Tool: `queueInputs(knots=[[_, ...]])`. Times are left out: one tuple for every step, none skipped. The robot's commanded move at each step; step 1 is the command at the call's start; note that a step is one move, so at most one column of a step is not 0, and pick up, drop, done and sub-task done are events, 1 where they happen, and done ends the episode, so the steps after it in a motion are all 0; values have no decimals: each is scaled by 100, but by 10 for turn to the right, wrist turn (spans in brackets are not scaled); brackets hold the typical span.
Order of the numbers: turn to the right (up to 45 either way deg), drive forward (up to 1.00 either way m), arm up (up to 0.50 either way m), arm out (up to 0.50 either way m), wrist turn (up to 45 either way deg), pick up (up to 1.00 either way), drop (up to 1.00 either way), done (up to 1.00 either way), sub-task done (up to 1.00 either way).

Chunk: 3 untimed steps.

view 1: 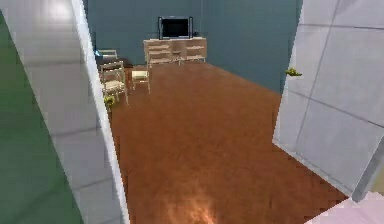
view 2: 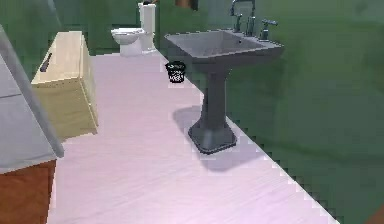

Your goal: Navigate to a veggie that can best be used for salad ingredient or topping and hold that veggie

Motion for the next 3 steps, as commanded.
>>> queueInputs(knots=[[450, 0, 0, 0, 0, 0, 0, 0, 0], [0, 45, 0, 0, 0, 0, 0, 0, 0], [-450, 0, 0, 0, 0, 0, 0, 0, 0]])
